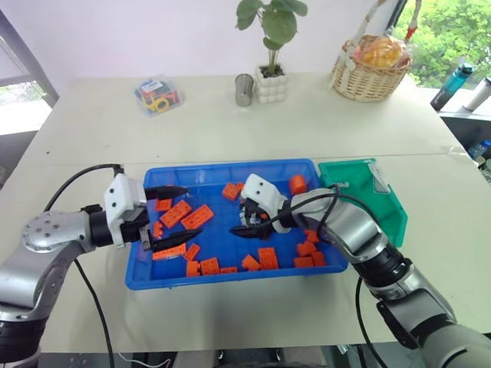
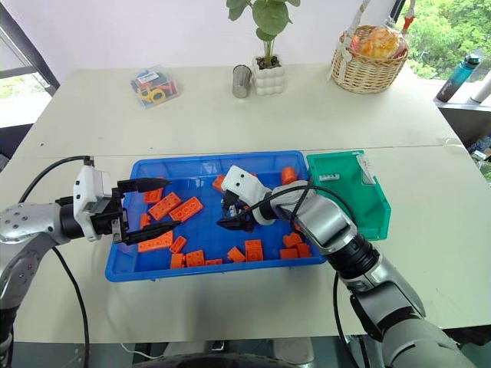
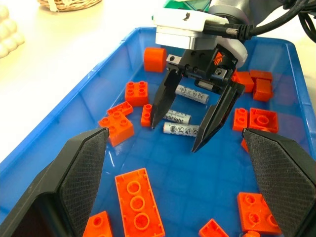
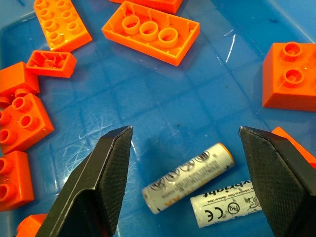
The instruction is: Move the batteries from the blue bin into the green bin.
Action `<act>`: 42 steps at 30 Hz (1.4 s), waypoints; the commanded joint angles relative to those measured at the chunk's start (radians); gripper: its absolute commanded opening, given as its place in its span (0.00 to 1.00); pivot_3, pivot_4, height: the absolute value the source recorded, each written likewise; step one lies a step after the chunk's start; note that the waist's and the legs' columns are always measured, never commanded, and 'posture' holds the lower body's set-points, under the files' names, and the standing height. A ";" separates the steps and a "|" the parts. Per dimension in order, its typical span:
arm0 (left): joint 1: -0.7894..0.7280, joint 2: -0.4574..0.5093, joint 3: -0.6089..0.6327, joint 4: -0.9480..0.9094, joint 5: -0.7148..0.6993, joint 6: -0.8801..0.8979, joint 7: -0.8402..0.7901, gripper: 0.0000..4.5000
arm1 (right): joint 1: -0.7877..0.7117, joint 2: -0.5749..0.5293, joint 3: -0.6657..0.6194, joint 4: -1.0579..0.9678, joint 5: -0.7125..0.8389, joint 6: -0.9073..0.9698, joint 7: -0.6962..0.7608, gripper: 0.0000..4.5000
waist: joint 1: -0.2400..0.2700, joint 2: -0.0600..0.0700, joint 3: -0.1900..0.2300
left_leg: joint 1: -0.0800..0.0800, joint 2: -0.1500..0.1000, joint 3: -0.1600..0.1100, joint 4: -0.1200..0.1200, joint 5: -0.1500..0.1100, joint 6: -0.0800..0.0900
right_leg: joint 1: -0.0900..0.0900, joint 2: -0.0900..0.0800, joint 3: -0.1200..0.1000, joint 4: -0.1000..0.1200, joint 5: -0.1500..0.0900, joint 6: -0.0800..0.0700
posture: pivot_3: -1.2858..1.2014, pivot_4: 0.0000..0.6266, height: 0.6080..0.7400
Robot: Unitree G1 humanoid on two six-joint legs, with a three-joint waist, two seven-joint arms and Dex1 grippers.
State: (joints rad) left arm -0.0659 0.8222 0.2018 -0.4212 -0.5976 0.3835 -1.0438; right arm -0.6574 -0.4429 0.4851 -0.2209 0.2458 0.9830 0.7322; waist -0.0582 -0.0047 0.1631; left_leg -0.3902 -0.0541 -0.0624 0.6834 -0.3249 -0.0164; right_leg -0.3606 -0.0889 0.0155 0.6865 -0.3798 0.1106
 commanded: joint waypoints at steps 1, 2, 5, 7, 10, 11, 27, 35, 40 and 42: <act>-0.004 0.003 0.010 -0.004 0.004 -0.020 -0.005 1.00 | 0.035 -0.036 -0.003 -0.014 -0.007 0.026 0.003 0.78 | 0.002 0.000 0.000 | 0.000 0.000 0.000 0.000 0.000 0.000 | 0.000 0.000 0.000 0.000 0.000 0.000 | 0.52 0.24 0.98; -0.004 0.002 0.010 -0.004 0.005 -0.020 -0.004 1.00 | 0.042 -0.048 -0.010 -0.026 -0.005 0.031 0.005 0.78 | 0.003 0.000 0.000 | 0.000 0.000 0.000 0.000 0.000 0.000 | 0.000 0.000 0.000 0.000 0.000 0.000 | 0.52 0.24 0.98; -0.004 0.002 0.010 -0.001 0.007 -0.023 -0.003 1.00 | 0.059 -0.083 -0.025 -0.054 -0.001 0.037 0.014 0.78 | 0.011 0.000 0.000 | 0.000 0.000 0.000 0.000 0.000 0.000 | 0.000 0.000 0.000 0.000 0.000 0.000 | 0.52 0.24 0.98; -0.007 0.001 0.007 0.005 0.009 -0.027 -0.005 1.00 | 0.063 -0.099 -0.026 -0.062 -0.001 0.036 0.020 0.78 | 0.014 0.000 0.000 | 0.000 0.000 0.000 0.000 0.000 0.000 | 0.000 0.000 0.000 -0.001 0.000 0.000 | 0.52 0.24 0.98; -0.019 -0.001 0.000 0.016 0.013 -0.031 -0.006 1.00 | 0.057 -0.104 -0.009 -0.056 -0.014 0.022 0.023 0.78 | 0.014 0.000 0.000 | 0.000 0.000 0.000 0.000 0.000 0.000 | 0.000 0.000 0.000 -0.001 0.000 0.000 | 0.52 0.24 0.98; -0.022 -0.003 -0.002 0.018 0.015 -0.033 -0.006 1.00 | 0.055 -0.106 -0.001 -0.053 -0.024 0.011 0.024 0.78 | 0.014 0.000 0.000 | 0.000 0.000 0.000 0.000 0.000 0.000 | 0.000 0.000 0.000 -0.001 0.000 0.000 | 0.52 0.24 0.98; -0.048 -0.010 -0.017 0.039 0.020 -0.044 -0.012 1.00 | 0.021 -0.057 -0.005 -0.082 -0.049 0.007 -0.004 0.78 | 0.014 0.000 0.000 | 0.000 0.000 0.000 0.000 0.000 0.000 | 0.000 0.000 0.000 -0.001 0.000 0.000 | 0.52 0.24 0.98; -0.061 -0.010 -0.023 0.046 0.024 -0.043 -0.014 1.00 | 0.044 -0.047 0.032 -0.020 -0.064 -0.037 0.018 0.05 | 0.013 0.000 0.000 | 0.000 0.000 0.000 0.000 0.000 0.000 | 0.000 0.000 0.000 -0.001 0.000 0.000 | 0.52 0.24 0.98; -0.065 -0.008 -0.020 0.052 0.025 -0.041 -0.017 1.00 | 0.040 -0.046 0.023 -0.018 -0.070 -0.044 0.027 0.01 | 0.012 0.000 0.000 | 0.000 0.000 0.000 0.000 0.000 0.000 | 0.000 0.000 0.000 -0.001 0.000 0.000 | 0.52 0.24 0.98; -0.065 -0.008 -0.018 0.053 0.023 -0.039 -0.017 1.00 | 0.033 -0.043 -0.014 -0.036 -0.047 -0.020 0.030 0.01 | 0.013 0.000 0.000 | 0.000 0.000 0.000 0.000 0.000 0.000 | 0.000 0.000 0.000 -0.001 0.000 0.000 | 0.52 0.24 0.98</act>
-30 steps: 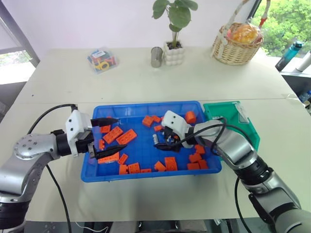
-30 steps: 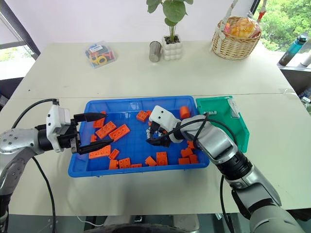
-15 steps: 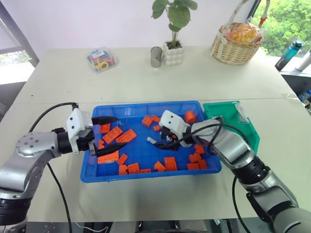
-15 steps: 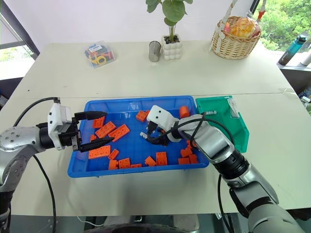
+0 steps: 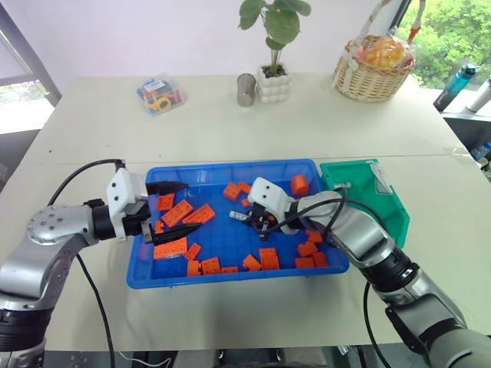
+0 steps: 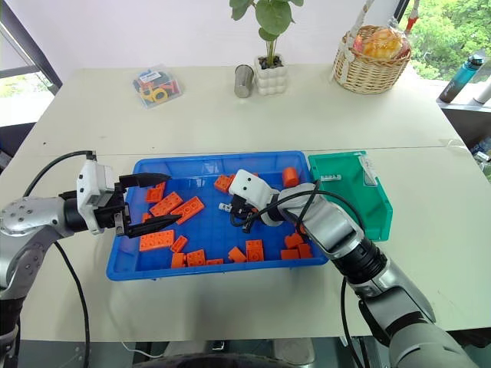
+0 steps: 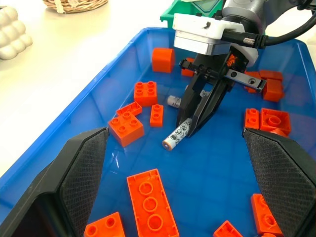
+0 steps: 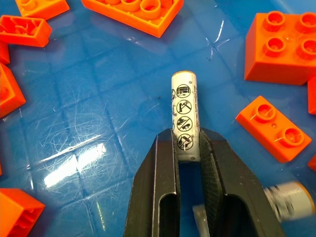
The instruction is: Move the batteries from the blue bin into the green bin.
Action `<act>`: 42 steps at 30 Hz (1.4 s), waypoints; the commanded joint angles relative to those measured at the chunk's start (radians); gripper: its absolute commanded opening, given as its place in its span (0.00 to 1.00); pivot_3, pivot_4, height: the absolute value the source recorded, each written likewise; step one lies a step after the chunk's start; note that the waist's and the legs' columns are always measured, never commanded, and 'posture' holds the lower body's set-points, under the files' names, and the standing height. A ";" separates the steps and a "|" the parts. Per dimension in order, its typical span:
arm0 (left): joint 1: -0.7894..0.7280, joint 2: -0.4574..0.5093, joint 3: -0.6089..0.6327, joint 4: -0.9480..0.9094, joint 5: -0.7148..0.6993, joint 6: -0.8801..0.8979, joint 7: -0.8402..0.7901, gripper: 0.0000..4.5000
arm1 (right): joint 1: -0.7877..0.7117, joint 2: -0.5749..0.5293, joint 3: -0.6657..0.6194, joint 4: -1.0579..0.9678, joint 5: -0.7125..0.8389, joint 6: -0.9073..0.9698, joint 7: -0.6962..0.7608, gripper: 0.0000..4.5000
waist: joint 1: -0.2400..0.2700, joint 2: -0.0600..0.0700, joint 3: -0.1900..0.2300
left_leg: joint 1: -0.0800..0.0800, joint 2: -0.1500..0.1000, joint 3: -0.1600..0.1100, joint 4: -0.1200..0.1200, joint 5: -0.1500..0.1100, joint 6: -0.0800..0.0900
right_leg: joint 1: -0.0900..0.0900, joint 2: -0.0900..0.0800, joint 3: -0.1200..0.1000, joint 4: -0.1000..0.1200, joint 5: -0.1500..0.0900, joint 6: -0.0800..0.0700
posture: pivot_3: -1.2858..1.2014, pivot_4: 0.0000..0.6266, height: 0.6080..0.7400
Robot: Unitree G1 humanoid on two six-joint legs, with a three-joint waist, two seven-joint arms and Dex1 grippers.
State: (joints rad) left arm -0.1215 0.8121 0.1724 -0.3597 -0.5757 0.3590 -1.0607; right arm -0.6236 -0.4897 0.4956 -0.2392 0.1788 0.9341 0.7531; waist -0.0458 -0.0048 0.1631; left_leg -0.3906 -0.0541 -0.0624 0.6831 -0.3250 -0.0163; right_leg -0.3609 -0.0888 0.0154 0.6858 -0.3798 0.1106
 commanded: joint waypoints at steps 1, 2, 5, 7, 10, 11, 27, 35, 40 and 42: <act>-0.008 0.001 0.012 -0.007 0.001 -0.014 0.000 1.00 | -0.008 0.009 -0.057 -0.030 0.041 0.057 0.007 0.01 | 0.001 0.000 0.000 | 0.000 0.000 0.000 0.000 0.000 0.000 | 0.000 0.000 0.000 0.000 0.000 0.000 | 0.52 0.24 0.98; -0.008 -0.001 0.012 -0.006 -0.001 -0.013 0.001 1.00 | -0.021 0.015 -0.113 -0.044 0.070 0.096 0.002 0.01 | 0.001 0.000 0.000 | 0.000 0.000 0.000 0.000 0.000 0.000 | 0.000 0.000 0.000 0.000 0.000 0.000 | 0.52 0.24 0.98; -0.007 -0.005 0.011 -0.002 -0.003 -0.013 0.001 1.00 | -0.069 0.003 -0.301 -0.069 0.151 0.207 -0.013 0.01 | 0.002 0.000 0.000 | 0.000 0.000 0.000 0.000 0.000 0.000 | 0.000 0.000 0.000 0.000 0.000 0.000 | 0.52 0.24 0.98; -0.008 -0.007 0.010 0.001 -0.003 -0.014 0.001 1.00 | -0.100 -0.049 -0.443 -0.056 0.191 0.275 -0.019 0.01 | 0.002 0.000 0.000 | -0.001 0.000 0.000 0.000 0.000 0.000 | 0.000 0.000 0.000 0.000 0.000 0.000 | 0.52 0.24 0.98; -0.021 -0.011 0.013 0.008 -0.008 -0.007 0.003 1.00 | -0.113 -0.160 -0.601 0.009 0.206 0.324 -0.033 0.01 | 0.012 0.000 0.000 | -0.001 0.000 0.000 0.000 0.000 0.000 | 0.000 0.000 0.000 0.000 0.000 0.000 | 0.52 0.24 0.98; -0.024 -0.012 0.014 0.009 -0.010 -0.004 0.004 1.00 | -0.113 -0.182 -0.627 0.024 0.211 0.331 -0.040 0.01 | 0.013 0.000 0.000 | -0.001 0.000 -0.001 0.000 -0.001 0.001 | 0.001 0.000 0.000 -0.001 0.000 0.000 | 0.52 0.24 0.98; -0.119 -0.017 -0.013 0.117 0.028 -0.052 -0.036 1.00 | 0.164 -0.371 -0.836 -0.060 0.268 0.391 -0.082 0.41 | 0.005 0.001 0.001 | -0.001 0.001 0.002 0.000 -0.001 0.002 | 0.001 0.000 0.001 -0.001 0.000 0.000 | 0.52 0.24 0.98; -0.105 -0.019 -0.010 0.107 0.031 -0.059 -0.035 1.00 | 0.045 -0.354 -0.829 -0.109 0.375 0.407 -0.049 0.85 | 0.002 0.001 0.001 | -0.001 0.001 0.003 0.000 -0.001 0.002 | 0.000 0.000 0.002 -0.001 0.000 0.000 | 0.52 0.24 0.98; -0.112 -0.020 -0.013 0.099 0.029 -0.049 -0.029 1.00 | -0.051 -0.247 -0.685 -0.176 0.442 0.432 -0.067 0.85 | 0.001 0.001 0.001 | -0.001 0.001 0.002 0.000 -0.001 0.002 | 0.000 0.001 0.001 -0.001 0.000 0.000 | 0.52 0.24 0.98; -0.115 -0.018 -0.015 0.098 0.030 -0.047 -0.030 1.00 | -0.056 -0.194 -0.600 -0.185 0.431 0.414 -0.092 0.85 | 0.002 0.001 0.001 | -0.001 0.001 0.002 0.000 -0.001 0.002 | 0.000 0.001 0.001 -0.001 0.000 0.000 | 0.52 0.24 0.98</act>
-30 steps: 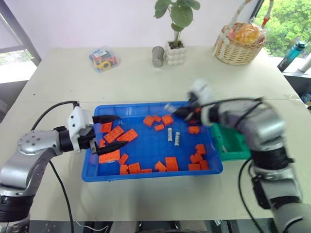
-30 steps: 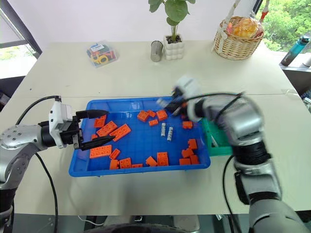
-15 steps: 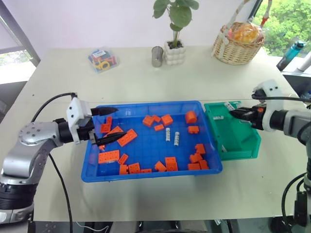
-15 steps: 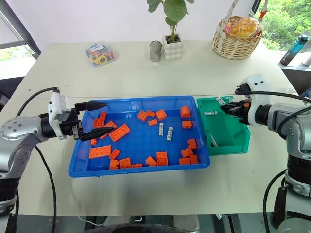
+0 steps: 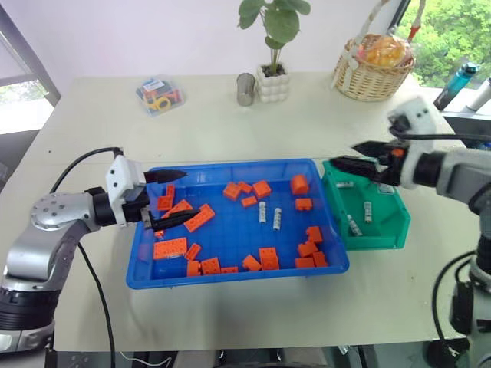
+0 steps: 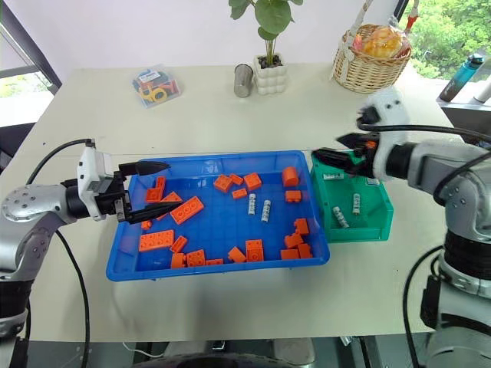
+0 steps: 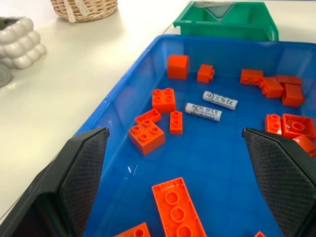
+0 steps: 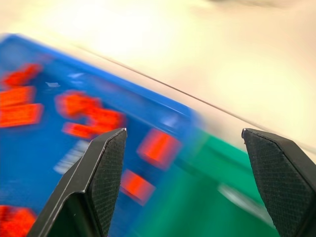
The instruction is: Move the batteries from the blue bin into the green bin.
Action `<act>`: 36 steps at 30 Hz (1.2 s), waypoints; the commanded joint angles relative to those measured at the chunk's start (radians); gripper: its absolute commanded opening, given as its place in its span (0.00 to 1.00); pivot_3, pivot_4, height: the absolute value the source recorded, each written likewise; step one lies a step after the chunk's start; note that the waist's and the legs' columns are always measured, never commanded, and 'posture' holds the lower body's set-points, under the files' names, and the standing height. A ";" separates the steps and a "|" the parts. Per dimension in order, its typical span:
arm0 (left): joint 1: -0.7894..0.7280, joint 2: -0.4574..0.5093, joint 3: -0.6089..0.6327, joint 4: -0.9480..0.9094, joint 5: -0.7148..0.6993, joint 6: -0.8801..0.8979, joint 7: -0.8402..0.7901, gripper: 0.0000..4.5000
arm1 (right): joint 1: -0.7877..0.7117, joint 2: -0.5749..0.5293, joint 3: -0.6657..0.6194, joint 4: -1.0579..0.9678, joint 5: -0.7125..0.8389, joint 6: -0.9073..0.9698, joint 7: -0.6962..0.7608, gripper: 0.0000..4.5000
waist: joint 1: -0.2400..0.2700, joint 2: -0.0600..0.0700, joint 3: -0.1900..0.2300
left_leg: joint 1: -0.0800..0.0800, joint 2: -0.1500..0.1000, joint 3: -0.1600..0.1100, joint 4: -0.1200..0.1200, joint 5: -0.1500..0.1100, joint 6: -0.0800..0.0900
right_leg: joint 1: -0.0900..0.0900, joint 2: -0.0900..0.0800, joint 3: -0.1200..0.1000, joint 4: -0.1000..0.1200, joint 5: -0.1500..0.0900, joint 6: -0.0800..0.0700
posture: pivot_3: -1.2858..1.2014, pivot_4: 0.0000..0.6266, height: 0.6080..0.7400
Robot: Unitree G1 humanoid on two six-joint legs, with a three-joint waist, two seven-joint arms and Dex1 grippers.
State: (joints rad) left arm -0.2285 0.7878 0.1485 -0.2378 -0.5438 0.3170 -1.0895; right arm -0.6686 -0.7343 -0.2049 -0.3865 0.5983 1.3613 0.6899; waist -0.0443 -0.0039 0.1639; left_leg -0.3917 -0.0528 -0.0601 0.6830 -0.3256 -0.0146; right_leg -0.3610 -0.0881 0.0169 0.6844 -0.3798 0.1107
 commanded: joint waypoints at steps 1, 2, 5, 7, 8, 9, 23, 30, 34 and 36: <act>-0.009 0.007 0.008 -0.025 -0.001 -0.005 -0.001 1.00 | -0.005 0.069 0.145 -0.039 -0.001 -0.025 -0.041 0.85 | 0.001 0.000 0.000 | 0.000 0.000 0.000 0.000 0.000 0.000 | 0.000 0.000 0.000 0.000 0.000 0.000 | 0.52 0.24 0.98; -0.010 0.007 0.007 -0.025 -0.001 -0.004 -0.001 1.00 | -0.001 0.080 0.176 -0.038 -0.010 -0.035 -0.050 0.85 | 0.002 0.000 0.000 | 0.000 0.000 0.000 0.000 0.000 0.000 | 0.000 0.000 0.000 0.000 0.000 0.000 | 0.52 0.24 0.98; -0.008 0.007 0.008 -0.040 -0.006 0.004 0.005 1.00 | 0.040 0.116 0.269 -0.030 -0.034 -0.061 -0.080 0.85 | 0.004 0.000 0.000 | 0.000 -0.001 -0.001 0.000 0.000 0.000 | 0.000 -0.001 0.000 0.000 0.000 0.000 | 0.52 0.24 0.98; -0.003 0.006 0.010 -0.047 -0.007 0.006 0.007 1.00 | 0.055 0.133 0.312 -0.024 -0.045 -0.078 -0.090 0.85 | 0.003 0.000 0.000 | 0.000 -0.001 -0.001 0.000 0.000 0.000 | 0.000 -0.001 -0.001 0.000 0.000 0.000 | 0.52 0.24 0.98; -0.001 0.006 0.011 -0.050 -0.007 0.007 0.009 1.00 | 0.056 0.144 0.329 -0.014 -0.051 -0.086 -0.095 0.85 | 0.001 0.000 0.000 | -0.001 -0.001 -0.001 0.000 0.000 0.000 | 0.000 -0.001 -0.001 0.000 0.000 0.000 | 0.52 0.24 0.98; 0.002 0.006 0.012 -0.053 -0.007 0.009 0.010 1.00 | 0.056 0.153 0.342 -0.004 -0.057 -0.094 -0.099 0.85 | 0.000 0.000 0.000 | -0.001 -0.001 -0.001 0.000 0.000 0.000 | -0.001 -0.001 -0.001 0.000 0.000 0.000 | 0.52 0.24 0.98; 0.016 0.018 0.034 -0.086 -0.021 0.034 0.028 1.00 | 0.046 0.217 0.447 0.122 -0.119 -0.187 -0.098 0.85 | -0.001 0.000 0.000 | 0.000 -0.001 -0.001 0.000 0.000 0.000 | -0.001 -0.001 -0.001 0.001 0.000 0.000 | 0.52 0.24 0.98; 0.021 0.020 0.034 -0.092 -0.025 0.035 0.031 1.00 | 0.052 0.234 0.481 0.137 -0.145 -0.226 -0.091 0.58 | -0.002 0.000 0.000 | 0.000 -0.001 -0.001 0.000 0.000 0.000 | -0.001 -0.001 -0.001 0.001 0.000 0.000 | 0.52 0.24 0.98; 0.023 0.020 0.032 -0.094 -0.028 0.034 0.027 1.00 | 0.051 0.237 0.467 0.110 -0.134 -0.205 -0.087 0.15 | -0.001 0.000 0.000 | 0.000 -0.001 -0.001 0.000 0.000 0.000 | -0.001 -0.001 -0.001 0.001 0.000 0.000 | 0.52 0.24 0.98; 0.025 0.019 0.029 -0.096 -0.030 0.034 0.025 1.00 | 0.049 0.237 0.453 0.097 -0.128 -0.194 -0.088 0.00 | -0.001 0.000 0.000 | 0.000 -0.001 -0.001 0.000 0.000 0.000 | -0.001 -0.001 -0.001 0.001 0.000 0.000 | 0.52 0.24 0.98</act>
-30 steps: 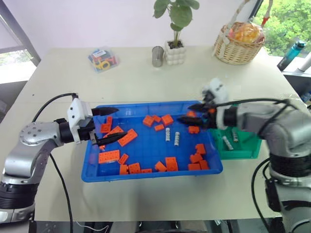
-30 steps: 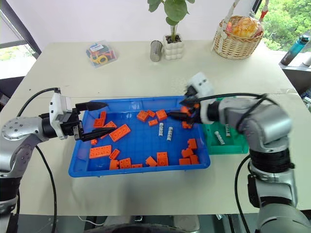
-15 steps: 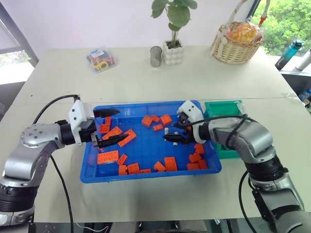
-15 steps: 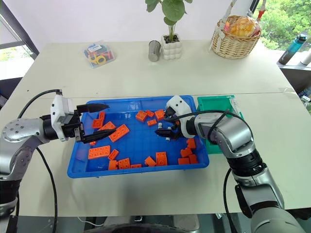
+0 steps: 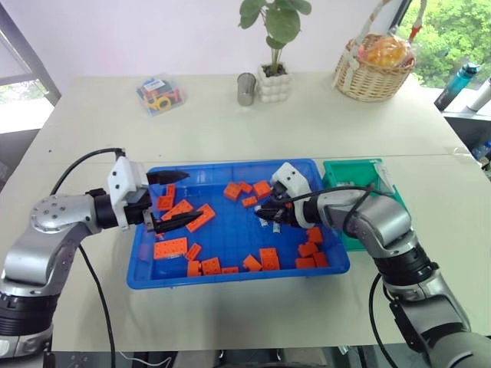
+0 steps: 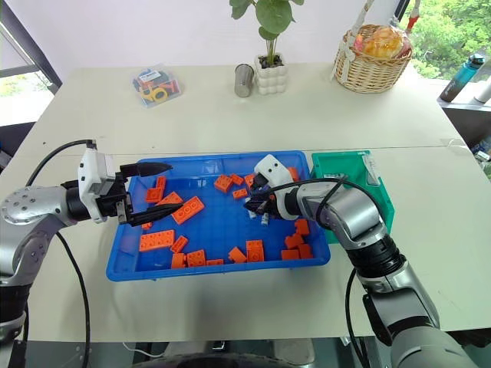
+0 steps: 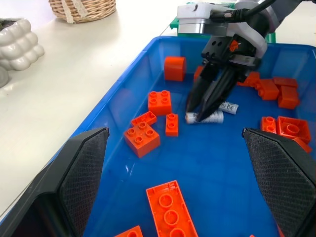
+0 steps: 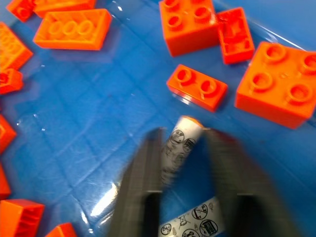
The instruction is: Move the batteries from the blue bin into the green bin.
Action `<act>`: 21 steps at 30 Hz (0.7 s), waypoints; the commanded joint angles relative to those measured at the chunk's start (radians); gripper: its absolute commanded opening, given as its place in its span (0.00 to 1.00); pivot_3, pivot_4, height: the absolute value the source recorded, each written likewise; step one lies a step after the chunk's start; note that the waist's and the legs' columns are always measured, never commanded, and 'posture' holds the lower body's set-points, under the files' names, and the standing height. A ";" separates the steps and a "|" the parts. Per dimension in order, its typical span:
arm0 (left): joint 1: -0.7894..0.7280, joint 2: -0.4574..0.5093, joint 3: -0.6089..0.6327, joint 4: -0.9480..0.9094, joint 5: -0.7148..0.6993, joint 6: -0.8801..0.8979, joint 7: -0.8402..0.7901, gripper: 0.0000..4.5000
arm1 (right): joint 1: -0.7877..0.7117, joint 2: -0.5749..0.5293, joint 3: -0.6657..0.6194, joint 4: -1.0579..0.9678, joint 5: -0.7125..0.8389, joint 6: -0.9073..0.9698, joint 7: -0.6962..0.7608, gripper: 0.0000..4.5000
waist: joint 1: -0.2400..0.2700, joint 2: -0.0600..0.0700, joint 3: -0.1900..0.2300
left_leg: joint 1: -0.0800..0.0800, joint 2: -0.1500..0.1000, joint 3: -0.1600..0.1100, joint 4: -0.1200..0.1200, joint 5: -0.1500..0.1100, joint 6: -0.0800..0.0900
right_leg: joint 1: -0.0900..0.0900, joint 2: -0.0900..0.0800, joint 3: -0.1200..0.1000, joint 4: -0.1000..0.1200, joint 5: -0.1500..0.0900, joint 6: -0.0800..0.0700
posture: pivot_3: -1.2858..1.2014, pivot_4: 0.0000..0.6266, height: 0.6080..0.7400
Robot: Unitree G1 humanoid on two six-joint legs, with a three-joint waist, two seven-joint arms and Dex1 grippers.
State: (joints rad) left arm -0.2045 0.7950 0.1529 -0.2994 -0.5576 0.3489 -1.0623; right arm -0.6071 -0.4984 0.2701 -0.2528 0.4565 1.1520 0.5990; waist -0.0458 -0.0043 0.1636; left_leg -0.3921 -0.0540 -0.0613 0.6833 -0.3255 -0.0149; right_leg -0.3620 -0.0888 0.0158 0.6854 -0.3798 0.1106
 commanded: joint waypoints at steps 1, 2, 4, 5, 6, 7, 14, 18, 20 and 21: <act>0.001 0.010 0.023 -0.036 -0.017 0.001 -0.003 1.00 | -0.015 0.002 -0.035 -0.047 0.021 0.026 0.001 0.00 | 0.000 0.000 0.000 | 0.000 0.000 0.000 0.000 0.000 0.000 | 0.000 0.000 0.000 0.000 0.000 0.000 | 0.52 0.24 0.98; 0.002 0.008 0.021 -0.039 -0.020 0.003 -0.003 1.00 | -0.022 0.001 -0.057 -0.063 0.033 0.045 -0.001 0.00 | 0.000 0.000 0.000 | 0.000 0.000 0.000 0.000 0.000 0.000 | 0.000 0.000 0.000 0.000 0.000 0.000 | 0.52 0.24 0.98; 0.001 0.000 0.019 -0.047 -0.030 0.008 0.001 1.00 | -0.046 0.003 -0.131 -0.092 0.072 0.099 -0.008 0.00 | 0.001 0.000 0.000 | 0.000 0.000 0.000 0.000 0.000 0.000 | 0.000 0.000 0.000 0.000 0.000 0.000 | 0.52 0.24 0.98; 0.001 -0.005 0.020 -0.051 -0.038 0.012 0.004 1.00 | -0.059 0.006 -0.176 -0.102 0.094 0.129 -0.014 0.00 | 0.000 0.000 0.000 | 0.000 0.000 0.000 0.000 0.000 0.000 | 0.000 0.000 0.000 0.000 0.000 0.000 | 0.52 0.24 0.98; 0.004 -0.005 0.020 -0.056 -0.042 0.014 0.001 1.00 | -0.074 0.006 -0.228 -0.109 0.117 0.165 -0.020 0.00 | 0.000 0.000 0.000 | 0.000 0.000 0.000 0.000 0.000 0.000 | 0.000 0.000 0.000 0.000 0.000 0.000 | 0.52 0.24 0.98; 0.009 -0.003 0.020 -0.060 -0.044 0.011 -0.005 1.00 | -0.086 0.002 -0.268 -0.114 0.133 0.191 -0.025 0.00 | 0.000 0.000 0.000 | 0.000 0.000 0.000 0.000 0.000 0.000 | 0.000 0.000 0.000 0.000 0.000 0.000 | 0.52 0.24 0.98; 0.040 0.010 0.027 -0.060 -0.065 -0.003 -0.073 1.00 | -0.042 -0.088 -0.261 -0.193 0.156 0.172 0.011 0.06 | 0.001 0.000 0.000 | 0.000 0.000 0.000 -0.001 0.000 0.000 | 0.000 0.000 0.000 0.000 0.000 0.000 | 0.52 0.24 0.98; 0.064 0.035 0.035 -0.069 -0.080 0.001 -0.124 1.00 | 0.037 -0.169 -0.102 -0.251 0.123 0.002 0.130 0.38 | 0.000 0.000 0.000 | 0.000 0.000 0.000 -0.001 0.000 0.000 | 0.000 0.000 0.000 0.000 0.000 0.000 | 0.52 0.24 0.98; 0.073 0.045 0.038 -0.075 -0.083 -0.003 -0.140 1.00 | 0.037 -0.154 -0.068 -0.224 0.116 -0.027 0.144 0.38 | -0.002 0.000 0.000 | 0.000 0.000 0.000 0.000 0.000 0.000 | 0.000 0.000 0.000 0.000 0.000 0.000 | 0.52 0.24 0.98; 0.076 0.050 0.036 -0.077 -0.082 -0.002 -0.144 1.00 | 0.031 -0.152 -0.042 -0.203 0.095 -0.056 0.152 0.38 | -0.003 0.000 0.000 | 0.000 0.000 0.000 0.000 0.000 0.000 | 0.000 0.000 0.000 -0.001 0.000 0.000 | 0.52 0.24 0.98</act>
State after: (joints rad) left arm -0.1353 0.8227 0.1539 -0.3376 -0.6218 0.3604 -1.1798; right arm -0.5573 -0.6616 0.1790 -0.4608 0.5730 1.1816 0.7146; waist -0.0483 -0.0043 0.1637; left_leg -0.3922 -0.0539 -0.0609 0.6830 -0.3256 -0.0147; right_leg -0.3618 -0.0890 0.0163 0.6848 -0.3798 0.1106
